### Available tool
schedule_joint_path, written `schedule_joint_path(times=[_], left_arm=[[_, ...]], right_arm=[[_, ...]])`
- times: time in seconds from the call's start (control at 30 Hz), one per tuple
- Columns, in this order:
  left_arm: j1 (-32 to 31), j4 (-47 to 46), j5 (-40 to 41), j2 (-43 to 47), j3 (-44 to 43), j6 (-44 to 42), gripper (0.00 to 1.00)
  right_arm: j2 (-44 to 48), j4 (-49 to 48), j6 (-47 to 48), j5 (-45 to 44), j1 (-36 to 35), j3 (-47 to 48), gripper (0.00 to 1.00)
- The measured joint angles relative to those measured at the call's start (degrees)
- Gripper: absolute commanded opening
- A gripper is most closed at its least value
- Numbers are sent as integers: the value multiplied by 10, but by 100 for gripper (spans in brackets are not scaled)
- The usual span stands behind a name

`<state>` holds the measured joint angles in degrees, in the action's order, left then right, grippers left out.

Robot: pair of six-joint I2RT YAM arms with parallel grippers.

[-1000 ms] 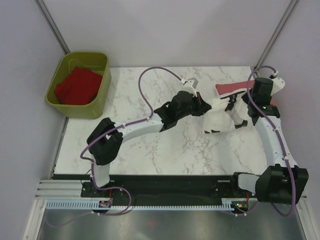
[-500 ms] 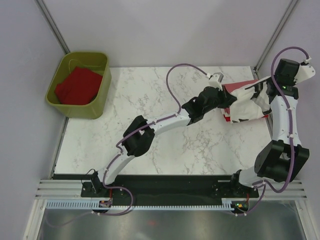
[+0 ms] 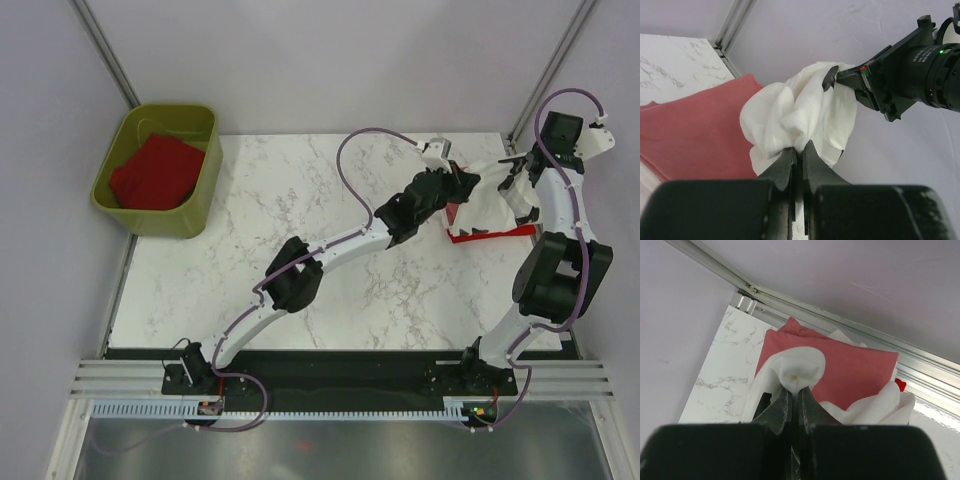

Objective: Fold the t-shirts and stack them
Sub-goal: Neatly place the folded tshirt to the corner

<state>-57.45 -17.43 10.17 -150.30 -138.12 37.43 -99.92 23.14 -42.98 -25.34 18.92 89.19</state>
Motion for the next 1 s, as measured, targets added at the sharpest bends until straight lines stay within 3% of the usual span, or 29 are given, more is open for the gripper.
schedule_joint_path(times=[0.27,0.53,0.77,0.8,0.83,0.87,0.93,0.97,1.0], left_arm=[[19,-48,19,-73,-50,-5,2],[27,-100,30,-82,-59,-19,2],[22,-144,63,-124,-87,-19,4],[22,-146,67,-129,-87,-19,11],[23,-151,71,-135,-88,-19,23],[23,-158,76,-141,-89,-19,56],[25,-173,88,-151,-89,-18,82],[26,-177,94,-154,-89,-17,97],[28,-183,97,-154,-89,-19,99]], right_arm=[[-14,-35,-7,-5,0,0,0],[-22,-90,-18,5,-4,-8,0],[-76,-146,-36,14,-11,-5,1],[-88,-149,-36,15,-13,0,5],[-99,-152,-37,16,-16,6,33],[-110,-156,-39,17,-18,13,48],[-129,-166,-39,16,-21,27,66],[-137,-173,-38,15,-21,33,67],[-143,-178,-35,14,-19,39,68]])
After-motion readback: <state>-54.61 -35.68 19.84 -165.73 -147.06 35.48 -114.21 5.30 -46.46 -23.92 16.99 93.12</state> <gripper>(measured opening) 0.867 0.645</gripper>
